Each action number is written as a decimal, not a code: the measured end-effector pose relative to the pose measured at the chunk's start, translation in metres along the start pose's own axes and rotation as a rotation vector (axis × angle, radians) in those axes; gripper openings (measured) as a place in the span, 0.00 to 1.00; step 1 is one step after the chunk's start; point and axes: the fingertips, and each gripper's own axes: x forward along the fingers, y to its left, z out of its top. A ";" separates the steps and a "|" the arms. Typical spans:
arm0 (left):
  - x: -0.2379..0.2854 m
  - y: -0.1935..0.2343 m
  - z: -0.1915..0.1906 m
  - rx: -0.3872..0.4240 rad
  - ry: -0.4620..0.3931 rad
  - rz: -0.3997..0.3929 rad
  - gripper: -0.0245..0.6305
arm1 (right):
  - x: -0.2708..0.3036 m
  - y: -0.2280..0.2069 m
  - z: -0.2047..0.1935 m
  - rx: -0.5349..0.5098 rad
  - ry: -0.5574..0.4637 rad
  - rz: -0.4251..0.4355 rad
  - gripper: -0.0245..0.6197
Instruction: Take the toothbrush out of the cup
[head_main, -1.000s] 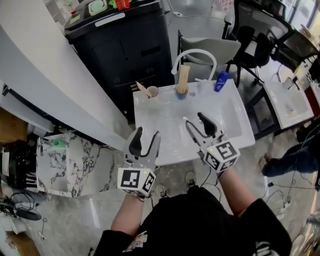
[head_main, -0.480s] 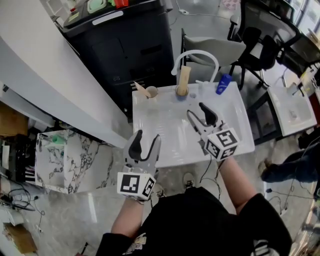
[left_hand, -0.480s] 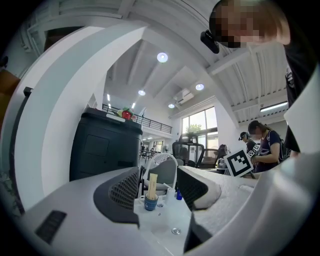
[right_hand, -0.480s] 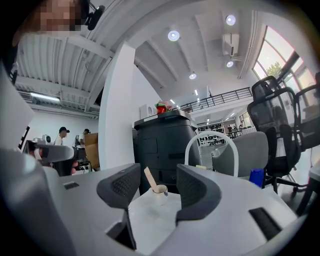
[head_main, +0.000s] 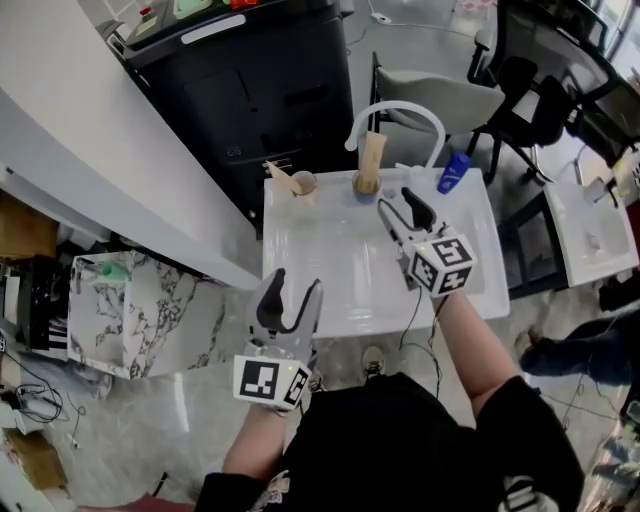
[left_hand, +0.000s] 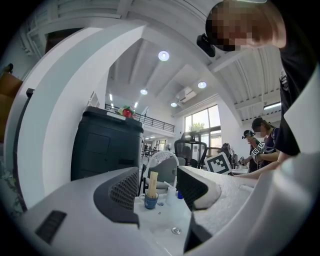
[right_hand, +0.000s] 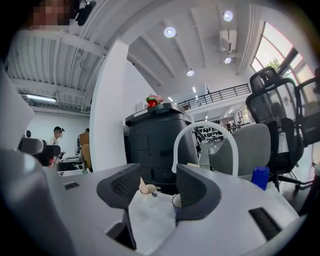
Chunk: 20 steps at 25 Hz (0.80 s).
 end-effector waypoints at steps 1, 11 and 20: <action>0.000 0.000 -0.002 -0.001 0.003 0.004 0.38 | 0.005 -0.005 -0.003 0.007 0.006 -0.001 0.38; 0.009 0.010 -0.018 -0.016 0.033 0.060 0.38 | 0.061 -0.046 -0.045 0.088 0.088 -0.009 0.40; 0.011 0.019 -0.026 -0.019 0.061 0.106 0.38 | 0.100 -0.073 -0.080 0.110 0.145 -0.033 0.40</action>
